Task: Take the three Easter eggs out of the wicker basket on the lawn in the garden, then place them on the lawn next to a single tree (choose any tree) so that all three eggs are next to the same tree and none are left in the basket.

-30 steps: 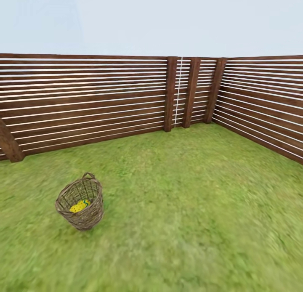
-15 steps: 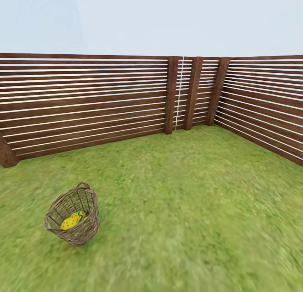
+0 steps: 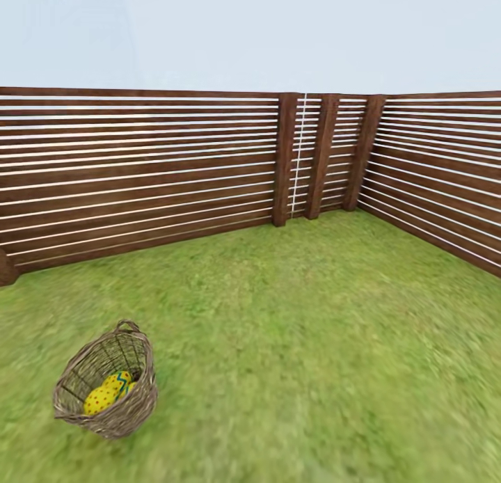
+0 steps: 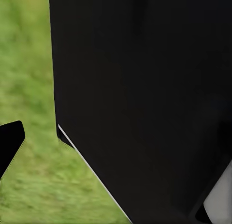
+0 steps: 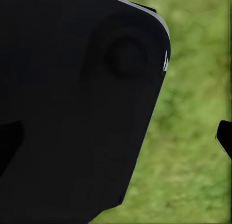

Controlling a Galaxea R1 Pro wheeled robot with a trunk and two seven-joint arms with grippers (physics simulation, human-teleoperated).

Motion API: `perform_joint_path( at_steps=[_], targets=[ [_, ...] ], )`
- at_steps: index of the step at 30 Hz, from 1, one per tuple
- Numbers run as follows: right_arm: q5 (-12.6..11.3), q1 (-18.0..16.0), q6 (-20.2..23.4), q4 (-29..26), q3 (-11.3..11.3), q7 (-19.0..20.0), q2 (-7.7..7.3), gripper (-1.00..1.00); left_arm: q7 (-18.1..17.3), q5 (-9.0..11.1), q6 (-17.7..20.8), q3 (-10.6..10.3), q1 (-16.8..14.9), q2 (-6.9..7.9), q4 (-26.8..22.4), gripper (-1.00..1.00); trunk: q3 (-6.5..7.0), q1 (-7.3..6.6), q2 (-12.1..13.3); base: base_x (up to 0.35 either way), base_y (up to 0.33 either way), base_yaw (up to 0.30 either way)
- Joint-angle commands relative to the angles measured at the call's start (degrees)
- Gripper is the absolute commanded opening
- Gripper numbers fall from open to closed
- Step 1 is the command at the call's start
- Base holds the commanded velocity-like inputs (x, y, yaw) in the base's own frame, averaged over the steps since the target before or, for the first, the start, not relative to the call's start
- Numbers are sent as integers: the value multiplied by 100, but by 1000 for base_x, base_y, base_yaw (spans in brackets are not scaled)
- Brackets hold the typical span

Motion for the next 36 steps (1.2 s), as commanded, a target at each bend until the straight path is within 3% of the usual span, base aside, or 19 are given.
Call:
perform_joint_path(
  at_steps=[1, 36],
  targets=[
    [50, -3, -14, 3, 2, -3, -2, 100, 5, 7, 9, 43, -1, -2, -6, 100, -5, 3, -2, 332, 0, 0],
    [49, -3, -14, 3, 2, -3, 7, 100, 5, 7, 9, 43, -1, -2, -7, 100, -5, 3, -2, 332, 0, 0]
  ],
)
